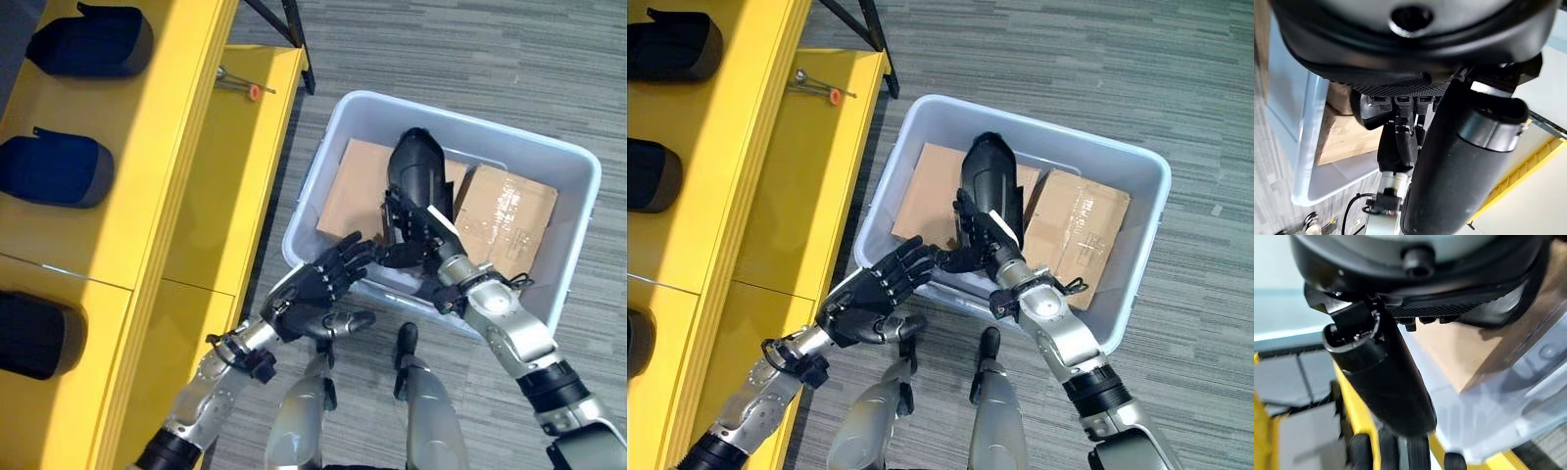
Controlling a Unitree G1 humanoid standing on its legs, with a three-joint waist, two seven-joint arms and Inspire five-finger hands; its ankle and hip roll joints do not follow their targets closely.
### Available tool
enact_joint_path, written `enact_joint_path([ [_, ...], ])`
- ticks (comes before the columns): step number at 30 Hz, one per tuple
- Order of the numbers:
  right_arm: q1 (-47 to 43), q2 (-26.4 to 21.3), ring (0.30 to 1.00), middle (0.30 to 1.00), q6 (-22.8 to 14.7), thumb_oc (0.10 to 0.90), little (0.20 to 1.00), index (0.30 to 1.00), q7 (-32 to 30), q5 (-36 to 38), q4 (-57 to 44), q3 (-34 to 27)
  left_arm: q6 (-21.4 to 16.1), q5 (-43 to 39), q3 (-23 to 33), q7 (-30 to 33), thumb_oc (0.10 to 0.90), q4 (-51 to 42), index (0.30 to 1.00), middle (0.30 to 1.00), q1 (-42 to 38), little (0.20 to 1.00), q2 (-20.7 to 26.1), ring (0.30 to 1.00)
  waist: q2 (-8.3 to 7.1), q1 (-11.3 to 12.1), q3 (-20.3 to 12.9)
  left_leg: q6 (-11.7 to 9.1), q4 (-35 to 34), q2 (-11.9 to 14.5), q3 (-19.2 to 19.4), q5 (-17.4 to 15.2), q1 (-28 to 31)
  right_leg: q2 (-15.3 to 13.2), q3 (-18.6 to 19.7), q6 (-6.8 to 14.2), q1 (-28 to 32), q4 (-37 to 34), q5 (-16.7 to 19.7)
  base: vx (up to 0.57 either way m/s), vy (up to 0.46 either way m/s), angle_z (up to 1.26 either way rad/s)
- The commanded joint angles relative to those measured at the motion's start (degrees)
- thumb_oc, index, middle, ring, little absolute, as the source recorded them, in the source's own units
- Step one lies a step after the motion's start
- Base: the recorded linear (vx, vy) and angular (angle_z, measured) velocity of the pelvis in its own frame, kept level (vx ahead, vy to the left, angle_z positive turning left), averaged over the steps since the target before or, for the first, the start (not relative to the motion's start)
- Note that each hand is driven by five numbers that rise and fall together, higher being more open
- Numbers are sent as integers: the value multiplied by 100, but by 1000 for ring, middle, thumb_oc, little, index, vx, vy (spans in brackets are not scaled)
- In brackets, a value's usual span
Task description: Move parts from the plastic box to the shelf.
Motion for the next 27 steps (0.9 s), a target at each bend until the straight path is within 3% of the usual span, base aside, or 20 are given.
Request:
enact_joint_path([
  [1, -374, 149, 1000, 1000, -518, 900, 1000, 1000, -622, -196, -420, -334, -412, 9, -38, -212, 900, -663, 1000, 1000, -141, 1000, -2, 1000, -126, -33, -101, -5, 300, 1, 77, -653, 106, 157, 41, -18, 324, 546, -918, -2, -1, -3],
  [3, -398, 176, 1000, 1000, -377, 900, 1000, 1000, -667, 100, -208, -407, -421, -16, -80, -160, 900, -645, 1000, 1000, -188, 1000, -21, 1000, -114, -31, -101, 4, 298, -3, 75, -658, 85, 152, 39, -22, 295, 556, -918, 0, 0, 0],
  [8, -449, 252, 1000, 1000, -506, 900, 1000, 1000, -654, -82, -82, -445, -397, -4, -114, -124, 900, -611, 1000, 1000, -237, 1000, -65, 1000, -91, -42, -101, 5, 293, -24, 74, -652, 77, 157, 66, -41, 269, 575, -916, 3, 7, 0],
  [9, -481, 268, 1000, 1000, -628, 900, 1000, 1000, -673, -35, -132, -422, -403, 25, -126, -128, 900, -622, 1000, 1000, -228, 1000, -90, 1000, -83, -44, -101, 8, 278, -31, 85, -649, 90, 152, 67, -47, 279, 553, -908, 15, 44, 0],
  [10, -553, 273, 1000, 1000, -1103, 900, 1000, 1000, -438, -89, -217, -406, -433, 31, -147, -130, 900, -623, 1000, 1000, -206, 1000, -119, 1000, -71, -45, -101, 13, 270, -41, 91, -653, 110, 147, 82, -55, 297, 538, -908, 14, 51, 1],
  [11, -582, 282, 1000, 1000, -1335, 900, 1000, 1000, -336, -208, -297, -397, -455, 20, -161, -130, 900, -618, 1000, 1000, -200, 1000, -124, 1000, -65, -48, -101, 10, 274, -44, 90, -655, 119, 146, 86, -58, 306, 542, -915, 18, 46, 1],
  [13, -636, 266, 1000, 1000, -1792, 900, 1000, 1000, -111, -665, -540, -385, -472, 3, -166, -154, 900, -622, 1000, 1000, -168, 1000, -126, 1000, -55, -53, -106, 8, 289, -48, 93, -664, 140, 136, 87, -59, 324, 555, -923, 25, 35, 1],
  [14, -689, 223, 1000, 1000, -2093, 900, 1000, 1000, 83, -1262, -771, -375, -482, -35, -186, -150, 900, -622, 1000, 1000, -157, 1000, -115, 1000, -44, -56, -136, 6, 306, -54, 80, -676, 139, 128, 90, -56, 321, 567, -928, 42, 29, 0],
  [15, -742, 77, 1000, 1000, -2123, 900, 1000, 1000, 250, -1620, -1127, -366, -430, -69, -178, -156, 900, -643, 1000, 1000, -150, 1000, -103, 1000, -41, -52, -177, 7, 331, -55, 73, -692, 133, 109, 85, -42, 320, 573, -923, 38, 20, -1],
  [19, -776, -236, 1000, 1000, -1949, 900, 1000, 1000, 262, -1950, -1546, -357, -375, -104, -151, -162, 900, -747, 1000, 1000, -88, 1000, -58, 1000, -60, -48, -225, 5, 340, -60, 72, -712, 146, 104, 91, -27, 346, 529, -909, 15, 0, 2],
  [26, -588, -407, 1000, 1000, -1397, 900, 1000, 1000, 409, -1591, -1763, -378, -415, -145, -115, -169, 900, -782, 1000, 1000, -7, 1000, -2, 1000, -111, -76, -262, -3, 331, -53, 74, -730, 189, 117, 107, -9, 414, 454, -891, 2, 1, 0],
  [27, -378, -413, 1000, 1000, -974, 900, 1000, 1000, 94, -1408, -1545, -263, -466, -151, -84, -198, 900, -803, 1000, 1000, 33, 1000, 39, 1000, -157, -68, -251, -6, 334, -29, 77, -729, 196, 113, 90, 9, 448, 406, -875, 0, 0, 0],
])
